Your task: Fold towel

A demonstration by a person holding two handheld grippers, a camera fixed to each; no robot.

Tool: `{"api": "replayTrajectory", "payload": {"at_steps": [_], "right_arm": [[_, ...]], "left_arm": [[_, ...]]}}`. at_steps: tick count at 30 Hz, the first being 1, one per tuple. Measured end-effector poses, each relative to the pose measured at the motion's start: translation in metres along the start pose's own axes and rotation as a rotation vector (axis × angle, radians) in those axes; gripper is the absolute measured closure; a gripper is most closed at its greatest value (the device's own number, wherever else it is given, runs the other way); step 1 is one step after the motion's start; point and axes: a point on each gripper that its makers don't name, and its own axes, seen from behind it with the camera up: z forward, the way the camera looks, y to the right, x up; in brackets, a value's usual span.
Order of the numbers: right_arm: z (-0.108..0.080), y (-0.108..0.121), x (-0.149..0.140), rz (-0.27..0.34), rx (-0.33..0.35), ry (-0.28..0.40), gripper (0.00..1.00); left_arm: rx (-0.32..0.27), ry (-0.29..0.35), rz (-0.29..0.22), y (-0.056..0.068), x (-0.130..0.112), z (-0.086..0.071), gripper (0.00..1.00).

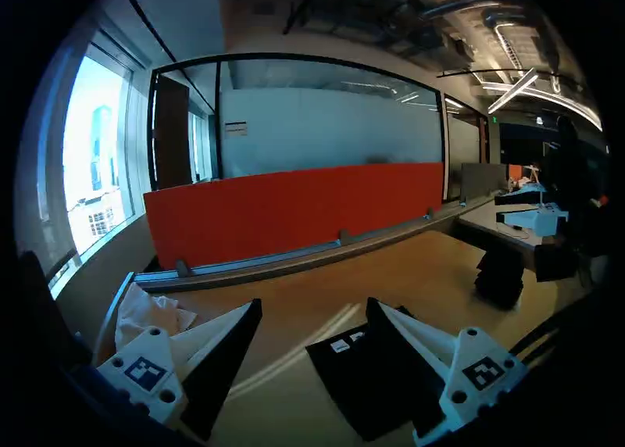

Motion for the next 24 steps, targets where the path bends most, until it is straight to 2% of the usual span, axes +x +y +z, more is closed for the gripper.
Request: {"api": "replayTrajectory", "payload": {"at_steps": [5, 11, 17, 24], "right_arm": [[0.003, -0.013, -0.014, -0.013, 0.048, -0.044, 0.00], [0.007, -0.024, -0.036, -0.021, 0.081, -0.097, 0.00], [0.011, -0.033, -0.060, -0.019, 0.104, -0.145, 0.00], [0.014, -0.040, -0.092, -0.045, 0.124, -0.202, 0.00]], "left_arm": [[-0.035, -0.033, 0.023, 0.009, -0.013, 0.002, 0.00], [-0.058, -0.064, 0.023, 0.018, -0.034, 0.006, 0.00], [-0.055, -0.105, 0.031, 0.022, -0.063, 0.011, 0.01], [-0.074, -0.157, 0.043, 0.034, -0.099, 0.016, 0.00]]}}
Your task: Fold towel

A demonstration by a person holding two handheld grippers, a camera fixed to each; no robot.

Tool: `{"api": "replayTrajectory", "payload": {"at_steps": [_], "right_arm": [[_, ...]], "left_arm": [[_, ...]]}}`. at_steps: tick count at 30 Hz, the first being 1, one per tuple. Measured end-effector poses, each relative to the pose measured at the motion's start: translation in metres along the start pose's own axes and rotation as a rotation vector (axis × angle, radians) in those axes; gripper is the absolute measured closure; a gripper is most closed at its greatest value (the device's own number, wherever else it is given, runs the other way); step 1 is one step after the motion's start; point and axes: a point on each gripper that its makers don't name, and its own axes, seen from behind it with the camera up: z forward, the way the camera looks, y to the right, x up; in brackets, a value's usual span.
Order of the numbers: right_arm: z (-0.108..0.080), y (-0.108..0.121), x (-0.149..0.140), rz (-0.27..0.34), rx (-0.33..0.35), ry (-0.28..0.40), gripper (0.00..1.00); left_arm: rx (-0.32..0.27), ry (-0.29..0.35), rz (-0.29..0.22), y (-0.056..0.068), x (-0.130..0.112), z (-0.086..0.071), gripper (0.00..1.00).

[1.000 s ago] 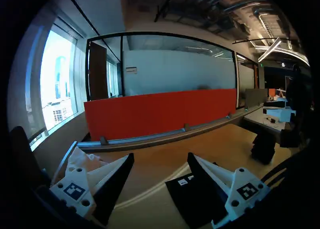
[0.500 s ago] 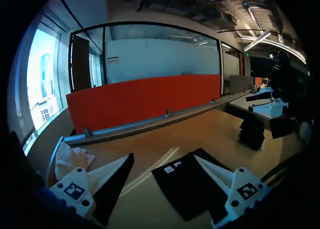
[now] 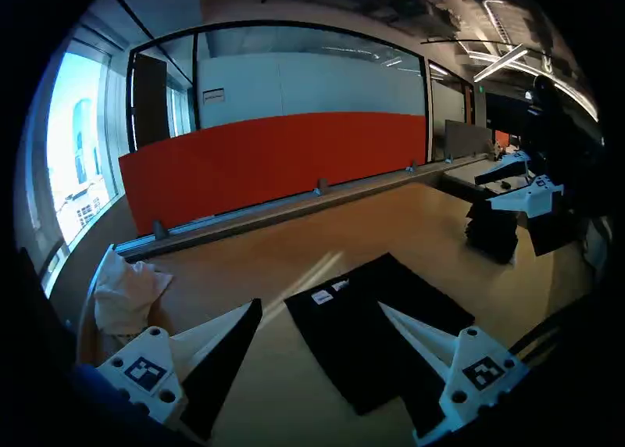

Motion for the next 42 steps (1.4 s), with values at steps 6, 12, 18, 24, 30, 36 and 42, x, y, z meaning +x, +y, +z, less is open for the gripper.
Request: {"api": "replayTrajectory", "payload": {"at_steps": [6, 12, 18, 24, 30, 36, 42], "right_arm": [[0.009, -0.008, -0.027, 0.000, 0.024, -0.045, 0.00], [0.019, -0.014, -0.056, 0.000, 0.034, -0.095, 0.00], [0.028, -0.025, -0.085, -0.005, 0.057, -0.138, 0.00], [0.035, -0.034, -0.114, 0.005, 0.077, -0.183, 0.00], [0.040, -0.042, -0.143, 0.003, 0.095, -0.231, 0.00], [0.043, -0.051, -0.169, -0.003, 0.120, -0.277, 0.00], [0.043, -0.057, -0.194, -0.012, 0.137, -0.321, 0.00]], "left_arm": [[-0.027, -0.042, 0.031, 0.011, -0.024, 0.012, 0.00], [-0.054, -0.088, 0.064, 0.022, -0.050, 0.024, 0.01], [-0.083, -0.140, 0.078, 0.032, -0.080, 0.034, 0.01], [-0.100, -0.190, 0.073, 0.039, -0.110, 0.043, 0.00], [-0.121, -0.248, 0.086, 0.045, -0.141, 0.050, 0.00], [-0.148, -0.303, 0.104, 0.052, -0.167, 0.052, 0.01], [-0.173, -0.344, 0.105, 0.062, -0.185, 0.054, 0.01]]}}
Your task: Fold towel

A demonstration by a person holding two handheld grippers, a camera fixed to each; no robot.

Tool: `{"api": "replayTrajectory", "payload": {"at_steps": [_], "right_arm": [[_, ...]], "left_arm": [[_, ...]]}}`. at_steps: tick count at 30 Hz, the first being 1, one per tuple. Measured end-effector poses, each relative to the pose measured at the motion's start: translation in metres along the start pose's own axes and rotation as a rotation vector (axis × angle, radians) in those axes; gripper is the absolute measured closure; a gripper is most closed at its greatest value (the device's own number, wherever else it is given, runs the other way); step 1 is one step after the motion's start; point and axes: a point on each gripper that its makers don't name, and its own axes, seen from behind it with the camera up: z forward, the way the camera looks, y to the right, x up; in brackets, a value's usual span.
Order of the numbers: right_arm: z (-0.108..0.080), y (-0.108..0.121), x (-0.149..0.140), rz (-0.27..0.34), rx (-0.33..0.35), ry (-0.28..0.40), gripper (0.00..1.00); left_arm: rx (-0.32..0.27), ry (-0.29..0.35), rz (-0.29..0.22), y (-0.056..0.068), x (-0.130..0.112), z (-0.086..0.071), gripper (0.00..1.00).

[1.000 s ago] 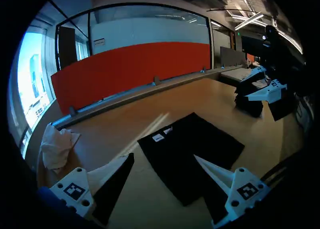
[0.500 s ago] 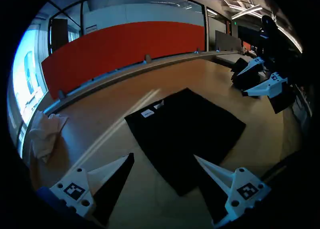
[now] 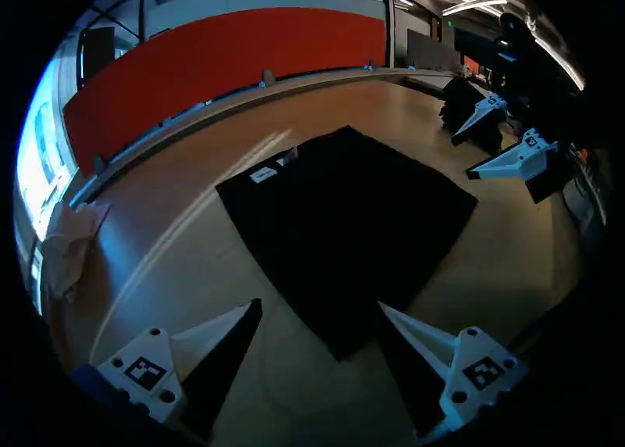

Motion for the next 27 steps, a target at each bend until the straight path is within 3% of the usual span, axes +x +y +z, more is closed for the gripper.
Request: {"api": "replayTrajectory", "payload": {"at_steps": [12, 20, 27], "right_arm": [[0.007, -0.008, -0.039, -0.017, 0.041, -0.083, 0.00], [0.012, -0.009, -0.045, -0.028, 0.055, -0.099, 0.00], [0.012, -0.013, -0.051, -0.036, 0.078, -0.112, 0.01]], "left_arm": [[-0.056, -0.058, 0.022, 0.018, -0.023, 0.010, 0.01], [-0.075, -0.073, 0.051, 0.025, -0.028, 0.017, 0.01], [-0.083, -0.070, 0.030, 0.025, -0.029, 0.018, 0.01]]}}
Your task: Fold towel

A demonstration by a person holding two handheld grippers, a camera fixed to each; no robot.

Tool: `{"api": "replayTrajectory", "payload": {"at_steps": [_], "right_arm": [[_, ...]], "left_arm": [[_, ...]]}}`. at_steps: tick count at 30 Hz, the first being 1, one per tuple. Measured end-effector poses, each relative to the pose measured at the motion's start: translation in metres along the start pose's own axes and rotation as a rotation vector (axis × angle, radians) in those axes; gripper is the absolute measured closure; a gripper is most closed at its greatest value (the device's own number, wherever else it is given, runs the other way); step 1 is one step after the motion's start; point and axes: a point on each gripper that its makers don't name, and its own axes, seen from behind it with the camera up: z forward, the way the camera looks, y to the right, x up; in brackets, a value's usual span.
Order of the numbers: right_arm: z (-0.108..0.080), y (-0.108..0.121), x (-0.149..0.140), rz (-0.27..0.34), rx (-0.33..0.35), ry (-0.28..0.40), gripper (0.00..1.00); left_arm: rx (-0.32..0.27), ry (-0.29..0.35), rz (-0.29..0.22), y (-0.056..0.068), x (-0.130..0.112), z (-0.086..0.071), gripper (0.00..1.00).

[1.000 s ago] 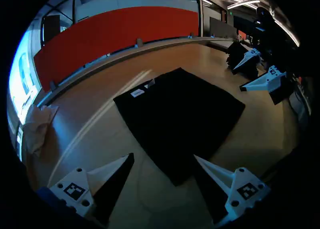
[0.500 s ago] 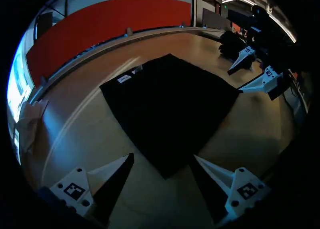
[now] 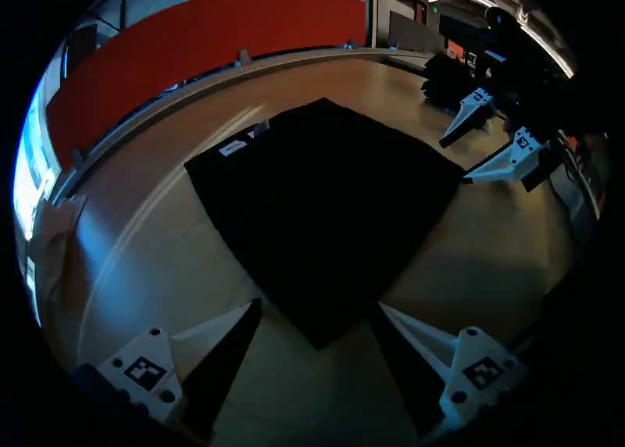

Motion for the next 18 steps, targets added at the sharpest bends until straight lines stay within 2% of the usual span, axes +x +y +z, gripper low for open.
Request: {"api": "replayTrajectory", "payload": {"at_steps": [8, 18], "right_arm": [[0.0043, -0.0032, -0.0038, -0.030, 0.005, -0.006, 0.02], [0.0046, -0.0051, -0.0031, -0.032, 0.018, -0.008, 0.06]], "left_arm": [[-0.008, 0.010, -0.008, 0.0005, -0.0010, 0.0001, 0.01], [-0.030, 0.009, 0.019, 0.0039, -0.0019, -0.0011, 0.01]]}}
